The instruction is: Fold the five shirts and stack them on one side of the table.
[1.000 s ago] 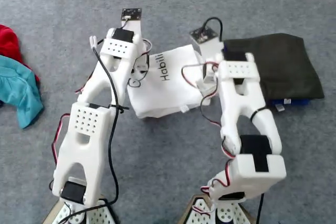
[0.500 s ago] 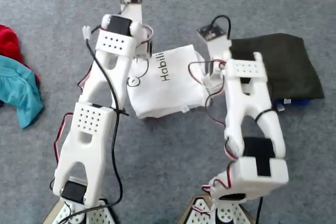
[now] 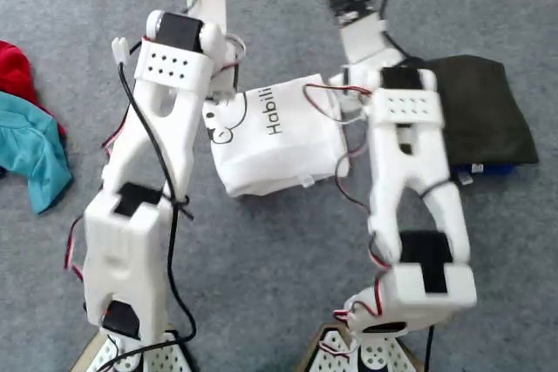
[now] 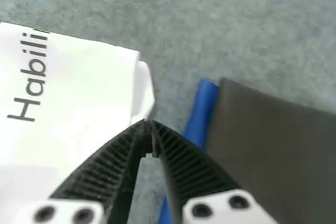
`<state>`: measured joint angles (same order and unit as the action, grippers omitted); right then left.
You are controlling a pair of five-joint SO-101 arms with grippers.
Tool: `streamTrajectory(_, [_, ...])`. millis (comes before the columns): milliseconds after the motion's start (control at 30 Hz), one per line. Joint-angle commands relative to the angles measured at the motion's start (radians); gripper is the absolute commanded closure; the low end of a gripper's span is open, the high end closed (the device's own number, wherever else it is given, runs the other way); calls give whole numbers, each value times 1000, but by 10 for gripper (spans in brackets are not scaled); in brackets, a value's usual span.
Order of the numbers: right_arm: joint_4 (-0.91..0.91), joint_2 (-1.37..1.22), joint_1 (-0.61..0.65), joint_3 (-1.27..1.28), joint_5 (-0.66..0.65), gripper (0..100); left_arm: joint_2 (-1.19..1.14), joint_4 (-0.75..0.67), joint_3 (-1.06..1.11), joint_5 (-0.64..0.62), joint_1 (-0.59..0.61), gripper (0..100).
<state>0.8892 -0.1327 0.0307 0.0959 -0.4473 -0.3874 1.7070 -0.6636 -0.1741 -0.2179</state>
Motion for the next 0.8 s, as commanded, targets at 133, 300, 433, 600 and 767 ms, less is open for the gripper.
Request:
streamTrajectory(133, [-29,-265,38,-295,123,984,443,-565,909,12,-74,970])
streamTrajectory(300, [-23,-498,28,-472,130,984,477,-856,1171,6,-114,970])
streamTrajectory(433, [-8,-639,-3,-568,130,984,394,-905,1214,8,-154,970])
streamTrajectory(600, [115,-737,-41,-720,132,984,284,-893,1165,11,-179,970])
streamTrajectory(767, [218,-789,-46,-875,132,984,278,-810,1115,12,-203,970])
